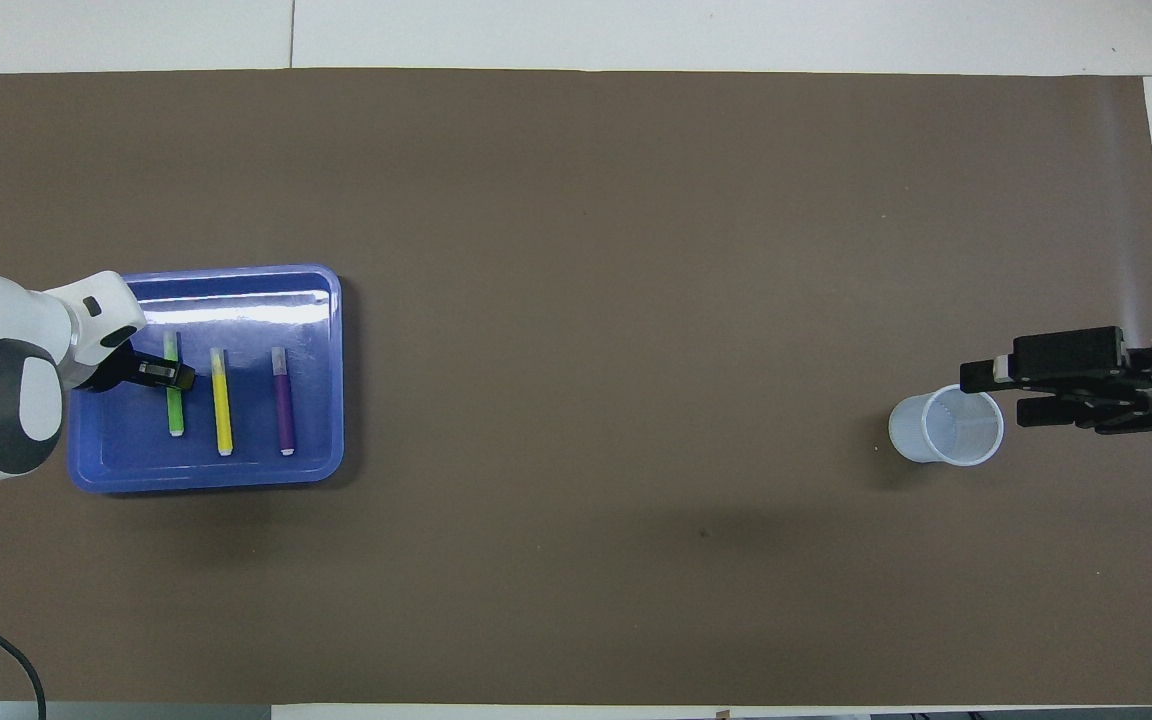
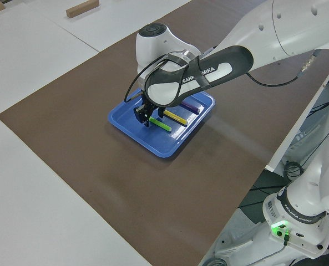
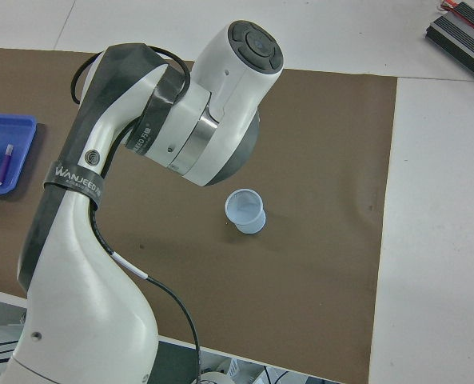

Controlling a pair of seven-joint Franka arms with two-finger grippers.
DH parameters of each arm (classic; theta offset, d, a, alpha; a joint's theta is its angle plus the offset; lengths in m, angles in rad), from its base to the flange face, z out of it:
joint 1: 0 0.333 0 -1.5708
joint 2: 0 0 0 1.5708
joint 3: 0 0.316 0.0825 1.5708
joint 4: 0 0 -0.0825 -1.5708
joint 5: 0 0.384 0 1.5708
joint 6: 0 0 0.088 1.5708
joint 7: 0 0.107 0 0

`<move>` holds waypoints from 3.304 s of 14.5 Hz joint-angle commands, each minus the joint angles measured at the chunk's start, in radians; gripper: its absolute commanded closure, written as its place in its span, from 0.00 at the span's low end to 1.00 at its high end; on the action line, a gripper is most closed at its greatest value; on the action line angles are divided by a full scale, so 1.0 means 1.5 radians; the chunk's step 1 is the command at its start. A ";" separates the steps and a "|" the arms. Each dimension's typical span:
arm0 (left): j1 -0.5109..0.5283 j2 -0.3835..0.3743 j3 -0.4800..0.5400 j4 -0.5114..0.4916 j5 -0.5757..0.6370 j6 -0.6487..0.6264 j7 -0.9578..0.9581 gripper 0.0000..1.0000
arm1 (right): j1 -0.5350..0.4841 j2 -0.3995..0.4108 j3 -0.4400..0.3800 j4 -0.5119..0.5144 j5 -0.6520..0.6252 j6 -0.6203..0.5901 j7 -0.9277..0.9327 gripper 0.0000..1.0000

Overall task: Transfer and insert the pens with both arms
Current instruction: 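Lower the left gripper onto the green pen while the right gripper nears the cup, then lift the green pen with the left gripper toward the right gripper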

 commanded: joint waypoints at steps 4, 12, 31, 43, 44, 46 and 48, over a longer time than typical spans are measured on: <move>0.003 0.006 0.002 0.004 0.011 0.009 0.003 1.00 | -0.002 -0.018 0.004 -0.022 0.017 0.020 0.006 0.00; -0.001 0.007 0.001 0.046 0.011 -0.047 -0.043 1.00 | -0.002 -0.018 0.005 -0.022 0.017 0.021 0.006 0.00; -0.079 -0.074 -0.187 0.270 -0.258 -0.381 -0.985 1.00 | -0.002 -0.040 0.022 -0.066 0.105 0.064 0.062 0.00; -0.193 -0.100 -0.212 0.231 -0.432 -0.210 -1.394 1.00 | -0.001 -0.047 0.218 -0.090 0.199 0.282 0.194 0.00; -0.196 -0.100 -0.212 0.230 -0.441 -0.200 -1.406 1.00 | -0.001 -0.045 0.231 -0.094 0.199 0.294 0.184 0.00; -0.200 -0.100 -0.213 0.226 -0.468 -0.183 -1.420 1.00 | 0.002 -0.034 0.252 -0.094 0.199 0.331 0.175 0.00; -0.201 -0.100 -0.215 0.224 -0.485 -0.157 -1.440 1.00 | 0.040 -0.022 0.255 -0.102 0.199 0.383 0.179 0.00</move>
